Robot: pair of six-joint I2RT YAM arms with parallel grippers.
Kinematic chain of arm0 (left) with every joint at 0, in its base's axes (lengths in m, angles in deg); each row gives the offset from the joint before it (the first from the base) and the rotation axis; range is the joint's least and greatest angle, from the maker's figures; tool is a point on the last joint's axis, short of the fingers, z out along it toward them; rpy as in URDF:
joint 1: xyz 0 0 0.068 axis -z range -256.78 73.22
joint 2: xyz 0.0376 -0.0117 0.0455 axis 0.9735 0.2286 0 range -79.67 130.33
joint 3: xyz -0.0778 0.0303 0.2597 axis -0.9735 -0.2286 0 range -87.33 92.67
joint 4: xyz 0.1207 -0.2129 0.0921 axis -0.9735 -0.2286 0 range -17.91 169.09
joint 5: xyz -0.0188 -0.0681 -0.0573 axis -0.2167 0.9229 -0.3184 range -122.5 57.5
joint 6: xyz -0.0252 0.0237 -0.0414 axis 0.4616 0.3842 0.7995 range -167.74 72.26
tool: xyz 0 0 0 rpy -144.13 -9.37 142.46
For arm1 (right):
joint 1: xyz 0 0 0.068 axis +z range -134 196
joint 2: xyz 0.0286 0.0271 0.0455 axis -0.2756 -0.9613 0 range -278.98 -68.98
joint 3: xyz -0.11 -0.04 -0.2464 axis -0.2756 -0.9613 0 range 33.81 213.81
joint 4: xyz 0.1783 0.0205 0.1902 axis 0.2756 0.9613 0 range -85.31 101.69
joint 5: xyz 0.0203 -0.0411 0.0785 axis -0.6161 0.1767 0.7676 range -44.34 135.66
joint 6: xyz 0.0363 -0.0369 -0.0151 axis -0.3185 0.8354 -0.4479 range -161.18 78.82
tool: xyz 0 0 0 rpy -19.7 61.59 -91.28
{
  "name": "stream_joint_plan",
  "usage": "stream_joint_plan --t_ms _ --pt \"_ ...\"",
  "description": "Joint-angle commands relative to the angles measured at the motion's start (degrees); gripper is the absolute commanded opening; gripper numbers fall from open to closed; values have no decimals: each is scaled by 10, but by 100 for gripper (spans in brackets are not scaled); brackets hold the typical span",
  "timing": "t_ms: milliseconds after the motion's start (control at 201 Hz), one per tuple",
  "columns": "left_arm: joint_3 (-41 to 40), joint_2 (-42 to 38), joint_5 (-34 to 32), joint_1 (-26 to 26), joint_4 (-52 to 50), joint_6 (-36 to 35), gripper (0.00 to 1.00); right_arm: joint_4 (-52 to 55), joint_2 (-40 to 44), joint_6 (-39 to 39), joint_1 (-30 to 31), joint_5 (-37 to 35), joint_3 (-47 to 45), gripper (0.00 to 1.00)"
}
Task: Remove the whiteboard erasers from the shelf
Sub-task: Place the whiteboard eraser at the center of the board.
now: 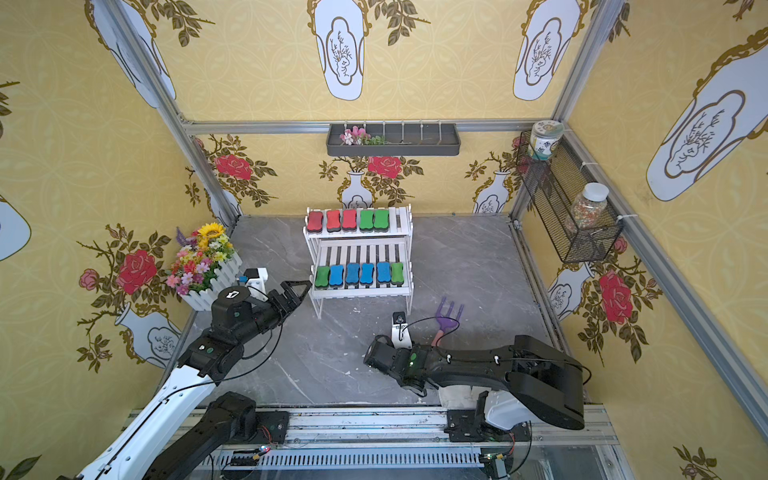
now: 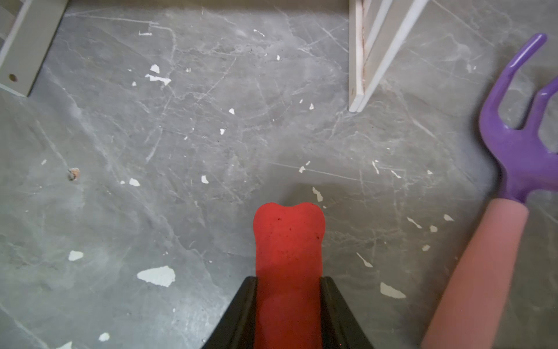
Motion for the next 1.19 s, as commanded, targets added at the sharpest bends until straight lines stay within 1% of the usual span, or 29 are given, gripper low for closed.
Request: stream_joint_plan --t_ms 0,75,174,304,383,503,647,761,881,961,1189 --pt "-2 1 1 0 -1 -11 99 -29 -7 6 -4 -21 5 36" --pt "-1 2 2 0 -1 -13 99 -38 -5 7 -11 -20 -1 36" --pt "-1 2 2 0 -2 -14 99 -65 -9 34 -14 1 -3 36" --pt "10 -6 -14 0 -15 -17 99 -54 -56 50 1 9 51 36" --pt "26 -12 -37 0 -42 -18 99 -73 -92 50 15 17 82 36" --pt "52 -36 -92 0 -85 -19 99 -92 -164 54 45 28 147 33" --pt "72 -67 -147 -1 -120 -6 99 -81 -247 63 62 37 243 33" --pt "84 -81 -167 0 -130 1 99 -76 -299 44 66 51 301 33" --pt "105 -84 -176 -1 -152 -3 99 -41 -340 21 82 37 358 32" --pt "108 -90 -181 0 -160 -4 99 -20 -355 3 92 21 378 30" --pt "98 -99 -176 0 -158 3 99 36 -376 -44 102 -9 413 32"
